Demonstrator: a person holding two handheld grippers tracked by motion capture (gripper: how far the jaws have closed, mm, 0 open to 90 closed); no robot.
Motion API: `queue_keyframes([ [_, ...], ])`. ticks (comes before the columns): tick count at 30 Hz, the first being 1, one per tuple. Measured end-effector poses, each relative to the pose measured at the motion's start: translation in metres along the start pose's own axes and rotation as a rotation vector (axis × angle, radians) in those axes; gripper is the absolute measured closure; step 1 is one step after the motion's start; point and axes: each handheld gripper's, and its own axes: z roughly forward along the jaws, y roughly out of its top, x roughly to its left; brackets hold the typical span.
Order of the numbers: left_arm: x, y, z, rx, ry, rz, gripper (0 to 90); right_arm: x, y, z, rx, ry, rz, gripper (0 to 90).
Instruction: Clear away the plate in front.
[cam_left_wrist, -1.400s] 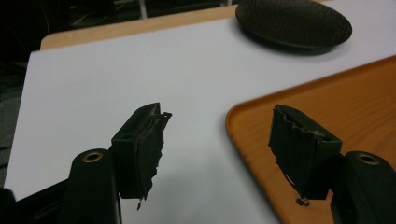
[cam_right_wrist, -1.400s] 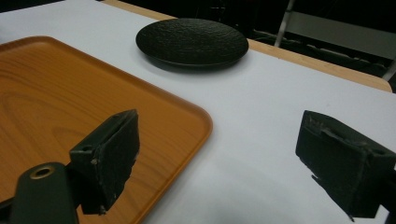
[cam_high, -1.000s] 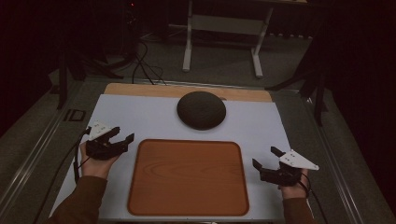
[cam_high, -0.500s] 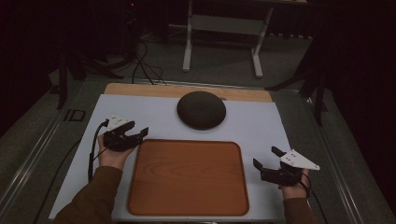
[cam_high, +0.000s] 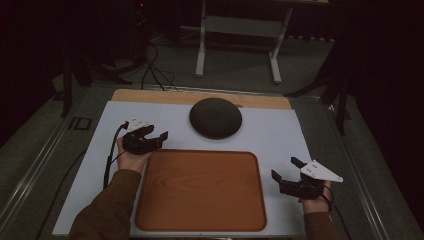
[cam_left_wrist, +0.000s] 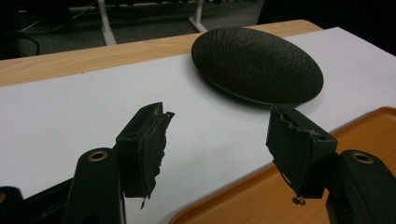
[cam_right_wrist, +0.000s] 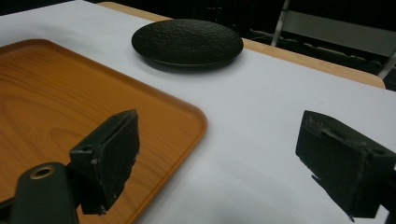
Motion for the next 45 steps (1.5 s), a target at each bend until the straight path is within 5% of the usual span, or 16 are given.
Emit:
queue_keyframes([
  [8, -0.003, 0.008, 0.017, 0.013, -0.005, 0.017, 38.2, 0.000, 0.000, 0.000, 0.001, 0.002, 0.001, 13.1],
  [31, -0.014, 0.026, 0.076, 0.074, -0.034, -0.051, 40.5, -0.003, -0.001, 0.000, 0.001, 0.000, 0.016, 13.2],
  [45, -0.022, 0.028, 0.123, 0.135, -0.072, -0.169, 41.7, -0.007, -0.003, 0.002, 0.009, 0.000, 0.036, 13.2],
])
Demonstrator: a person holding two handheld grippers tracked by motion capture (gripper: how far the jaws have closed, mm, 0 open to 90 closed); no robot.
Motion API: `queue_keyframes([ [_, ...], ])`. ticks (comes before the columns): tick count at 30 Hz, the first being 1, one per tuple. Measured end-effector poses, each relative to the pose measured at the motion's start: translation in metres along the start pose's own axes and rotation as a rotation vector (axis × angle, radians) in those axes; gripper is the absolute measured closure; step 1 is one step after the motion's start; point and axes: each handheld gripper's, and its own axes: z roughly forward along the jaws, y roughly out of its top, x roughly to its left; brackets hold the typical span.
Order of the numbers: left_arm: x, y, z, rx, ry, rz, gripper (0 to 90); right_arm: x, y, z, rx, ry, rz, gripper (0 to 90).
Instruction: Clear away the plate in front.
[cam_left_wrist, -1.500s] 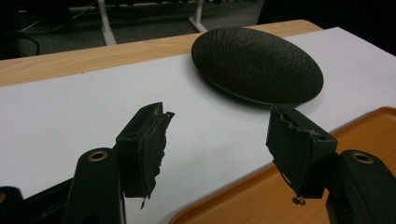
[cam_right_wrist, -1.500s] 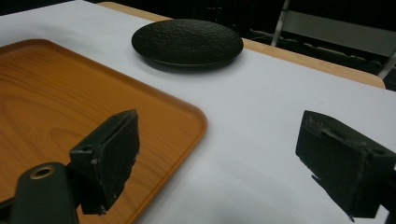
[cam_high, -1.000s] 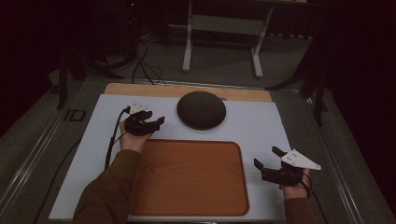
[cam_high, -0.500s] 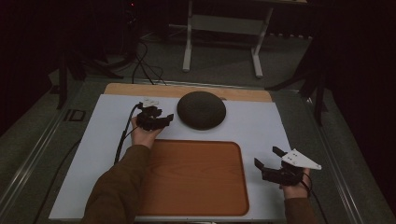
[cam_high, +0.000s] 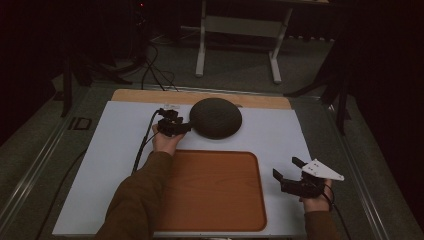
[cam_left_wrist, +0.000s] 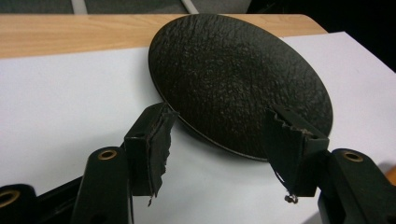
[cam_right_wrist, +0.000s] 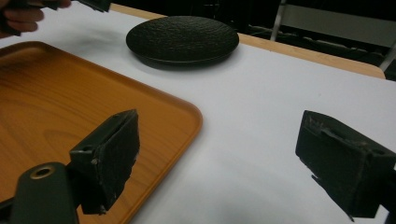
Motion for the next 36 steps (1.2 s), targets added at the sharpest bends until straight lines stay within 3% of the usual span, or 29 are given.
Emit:
queue_keyframes([
  [7, -0.005, 0.001, 0.025, 0.049, -0.009, -0.034, 45.0, -0.001, 0.000, 0.000, -0.003, 0.002, 0.011, 13.3],
  [8, -0.005, 0.000, 0.032, 0.059, -0.026, -0.066, 45.3, -0.001, 0.000, 0.000, -0.003, 0.003, 0.011, 13.3],
  [10, -0.004, 0.000, 0.035, 0.061, -0.031, -0.085, 44.8, -0.001, 0.000, 0.000, -0.002, 0.007, 0.010, 13.3],
  [14, -0.003, 0.003, 0.037, 0.055, -0.001, -0.103, 45.2, -0.001, 0.000, 0.000, -0.005, 0.009, 0.015, 13.3],
  [15, -0.002, 0.003, 0.037, 0.067, 0.040, -0.106, 45.2, -0.001, 0.000, 0.001, -0.005, 0.009, 0.016, 13.3],
  [17, -0.002, 0.003, 0.037, 0.067, 0.040, -0.106, 45.2, -0.001, 0.000, 0.001, -0.005, 0.008, 0.015, 13.3],
  [19, 0.001, 0.001, 0.040, 0.101, 0.058, -0.129, 46.8, -0.001, 0.000, 0.002, -0.001, 0.011, 0.013, 13.3],
  [22, 0.002, -0.002, 0.045, 0.133, 0.035, -0.166, 48.8, -0.001, 0.001, 0.002, 0.000, 0.013, 0.010, 13.3],
  [23, 0.003, -0.005, 0.050, 0.138, 0.000, -0.208, 52.2, -0.001, 0.001, 0.001, -0.001, 0.014, 0.011, 13.3],
  [25, 0.003, -0.006, 0.051, 0.132, -0.003, -0.225, 52.9, -0.001, 0.001, 0.001, -0.003, 0.014, 0.012, 13.3],
  [28, 0.006, -0.005, 0.053, 0.127, -0.020, -0.294, 56.7, -0.002, 0.001, 0.001, -0.002, 0.016, 0.017, 13.3],
  [29, 0.013, -0.005, 0.053, 0.125, -0.051, -0.362, 59.8, -0.002, 0.001, 0.001, -0.001, 0.017, 0.016, 13.3],
  [32, 0.021, -0.008, 0.055, 0.113, -0.110, -0.463, 66.8, -0.002, 0.001, 0.002, 0.000, 0.019, 0.014, 13.4],
  [33, 0.021, -0.008, 0.055, 0.113, -0.110, -0.463, 69.5, -0.002, 0.001, 0.002, 0.000, 0.019, 0.014, 13.4],
  [34, 0.023, -0.009, 0.055, 0.094, -0.141, -0.512, 69.5, -0.001, 0.001, 0.002, 0.000, 0.021, 0.014, 13.3],
  [35, 0.024, -0.010, 0.054, 0.047, -0.201, -0.555, 75.7, -0.002, 0.001, 0.003, 0.000, 0.024, 0.013, 13.4],
  [36, 0.023, -0.009, 0.055, 0.036, -0.207, -0.551, 76.8, -0.002, 0.001, 0.003, 0.000, 0.025, 0.014, 13.4],
])
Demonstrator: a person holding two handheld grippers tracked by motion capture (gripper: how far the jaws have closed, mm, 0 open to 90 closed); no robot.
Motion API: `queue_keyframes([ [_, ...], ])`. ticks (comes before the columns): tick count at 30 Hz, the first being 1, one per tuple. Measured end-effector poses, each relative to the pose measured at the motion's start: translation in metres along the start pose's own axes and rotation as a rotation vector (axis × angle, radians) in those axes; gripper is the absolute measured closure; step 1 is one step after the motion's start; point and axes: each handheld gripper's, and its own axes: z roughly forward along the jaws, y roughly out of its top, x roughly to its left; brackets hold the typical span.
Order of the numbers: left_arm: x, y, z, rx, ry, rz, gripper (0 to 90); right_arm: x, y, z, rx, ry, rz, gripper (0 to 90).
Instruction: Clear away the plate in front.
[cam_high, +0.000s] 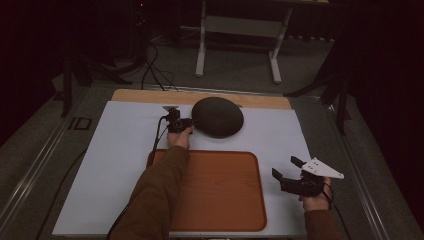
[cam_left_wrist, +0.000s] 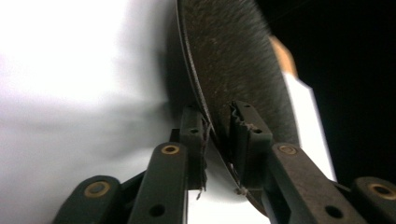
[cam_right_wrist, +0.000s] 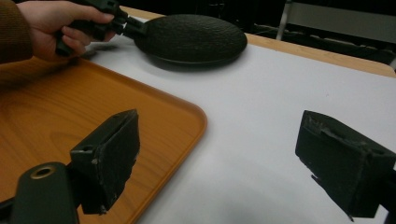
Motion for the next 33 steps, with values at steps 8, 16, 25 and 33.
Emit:
queue_keyframes([
  [8, -0.012, -0.007, 0.021, 0.015, -0.071, -0.048, 69.8, 0.000, 0.000, 0.000, 0.004, 0.006, 0.000, 13.4],
  [16, -0.019, -0.011, 0.028, 0.022, -0.078, -0.162, 80.9, -0.002, 0.000, -0.002, 0.000, 0.011, 0.004, 13.5],
  [25, -0.023, -0.011, 0.019, 0.021, -0.073, -0.246, 85.8, -0.001, 0.000, -0.002, 0.002, 0.012, 0.001, 13.5],
  [33, -0.018, -0.014, -0.002, 0.012, -0.103, -0.262, 85.7, -0.002, -0.001, -0.005, 0.000, 0.003, 0.009, 13.5],
])
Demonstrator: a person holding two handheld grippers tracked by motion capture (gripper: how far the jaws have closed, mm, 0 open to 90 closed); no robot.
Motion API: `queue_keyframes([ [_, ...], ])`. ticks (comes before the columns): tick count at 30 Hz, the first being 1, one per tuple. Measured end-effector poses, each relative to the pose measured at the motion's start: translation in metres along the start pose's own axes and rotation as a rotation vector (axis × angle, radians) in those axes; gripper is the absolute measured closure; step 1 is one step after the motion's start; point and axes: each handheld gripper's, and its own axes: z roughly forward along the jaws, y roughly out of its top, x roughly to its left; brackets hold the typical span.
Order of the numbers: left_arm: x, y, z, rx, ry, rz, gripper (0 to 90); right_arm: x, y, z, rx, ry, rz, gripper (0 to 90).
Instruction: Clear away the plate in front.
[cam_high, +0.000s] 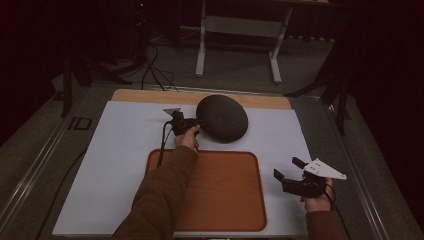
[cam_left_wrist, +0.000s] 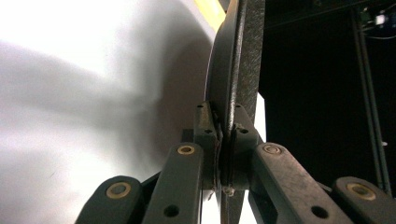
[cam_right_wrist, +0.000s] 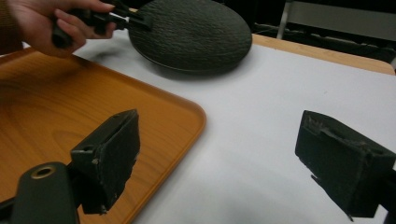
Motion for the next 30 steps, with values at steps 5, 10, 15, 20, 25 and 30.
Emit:
queue_keyframes([
  [5, 0.000, -0.003, -0.024, -0.007, -0.027, 0.015, 85.6, 0.001, 0.000, 0.001, 0.007, 0.003, -0.013, 13.5],
  [10, 0.001, -0.007, -0.040, -0.010, -0.042, 0.011, 85.5, 0.001, 0.001, 0.002, 0.008, 0.004, -0.015, 13.5],
  [15, 0.002, -0.011, -0.058, -0.016, -0.050, 0.019, 85.5, 0.002, 0.001, 0.000, 0.002, 0.002, -0.012, 13.6],
  [20, 0.007, -0.017, -0.080, -0.029, -0.063, 0.022, 85.6, 0.003, 0.002, 0.001, 0.005, 0.004, -0.016, 13.5],
  [25, 0.008, -0.019, -0.094, -0.059, -0.064, 0.034, 85.5, 0.003, 0.002, 0.003, 0.008, 0.006, -0.020, 13.6],
  [30, 0.012, -0.022, -0.113, -0.070, -0.090, 0.025, 85.7, 0.002, 0.002, 0.003, 0.008, 0.007, -0.018, 13.6],
])
